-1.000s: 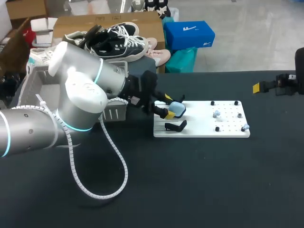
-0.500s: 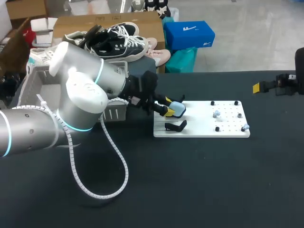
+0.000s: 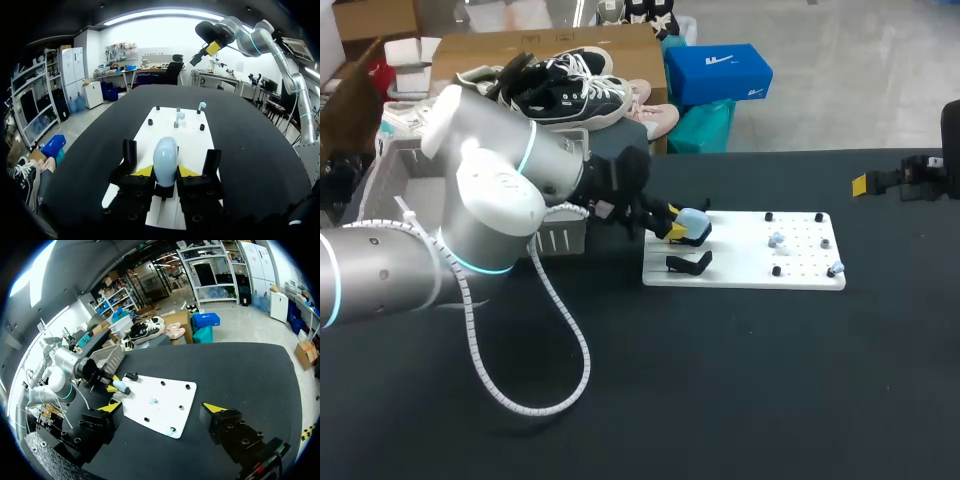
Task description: Pick up each earbud case from the left stands, insert the matching earbuds, close the lid, and place the case in the box.
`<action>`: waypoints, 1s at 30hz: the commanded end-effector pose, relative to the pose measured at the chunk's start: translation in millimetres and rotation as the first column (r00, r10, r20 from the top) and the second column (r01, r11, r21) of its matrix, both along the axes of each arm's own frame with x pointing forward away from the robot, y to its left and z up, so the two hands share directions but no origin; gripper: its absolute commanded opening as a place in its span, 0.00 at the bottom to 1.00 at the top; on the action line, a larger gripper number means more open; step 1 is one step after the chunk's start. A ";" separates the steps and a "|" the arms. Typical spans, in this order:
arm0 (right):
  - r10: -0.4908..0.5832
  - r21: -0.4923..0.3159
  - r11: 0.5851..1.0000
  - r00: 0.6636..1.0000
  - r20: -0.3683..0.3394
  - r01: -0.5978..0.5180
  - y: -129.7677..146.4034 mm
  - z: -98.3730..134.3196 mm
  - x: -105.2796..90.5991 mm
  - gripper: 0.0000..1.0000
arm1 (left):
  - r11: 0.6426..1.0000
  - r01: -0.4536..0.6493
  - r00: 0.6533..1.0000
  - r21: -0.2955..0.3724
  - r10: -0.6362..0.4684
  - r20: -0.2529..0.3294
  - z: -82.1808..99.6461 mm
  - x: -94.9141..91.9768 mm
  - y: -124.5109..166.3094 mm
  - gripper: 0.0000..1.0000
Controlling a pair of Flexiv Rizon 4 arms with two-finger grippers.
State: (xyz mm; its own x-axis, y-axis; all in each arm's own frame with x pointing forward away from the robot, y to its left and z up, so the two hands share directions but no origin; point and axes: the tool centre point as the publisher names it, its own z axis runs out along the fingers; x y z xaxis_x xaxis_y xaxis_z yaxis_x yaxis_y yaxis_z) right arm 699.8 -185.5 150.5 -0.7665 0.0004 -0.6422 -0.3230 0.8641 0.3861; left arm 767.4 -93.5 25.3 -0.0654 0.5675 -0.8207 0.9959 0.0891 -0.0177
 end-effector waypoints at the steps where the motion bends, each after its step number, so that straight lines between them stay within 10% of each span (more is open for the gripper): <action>1: 0.002 0.001 1.000 1.000 0.001 -0.002 -0.3 -0.7 0.7 1.00 | 1.000 -0.014 1.000 -0.011 0.014 0.017 12.9 -10.5 8.3 0.00; 17: 0.002 0.001 1.000 1.000 0.001 -0.002 -0.3 -0.7 0.7 1.00 | 0.994 -0.104 0.991 -0.038 0.106 0.081 74.9 -40.8 45.1 0.00; 30: 0.207 -0.081 0.975 0.978 -0.031 -0.209 76.9 -9.7 -23.0 1.00 | 0.992 -0.117 0.985 -0.044 0.121 0.121 98.9 -30.3 19.0 0.00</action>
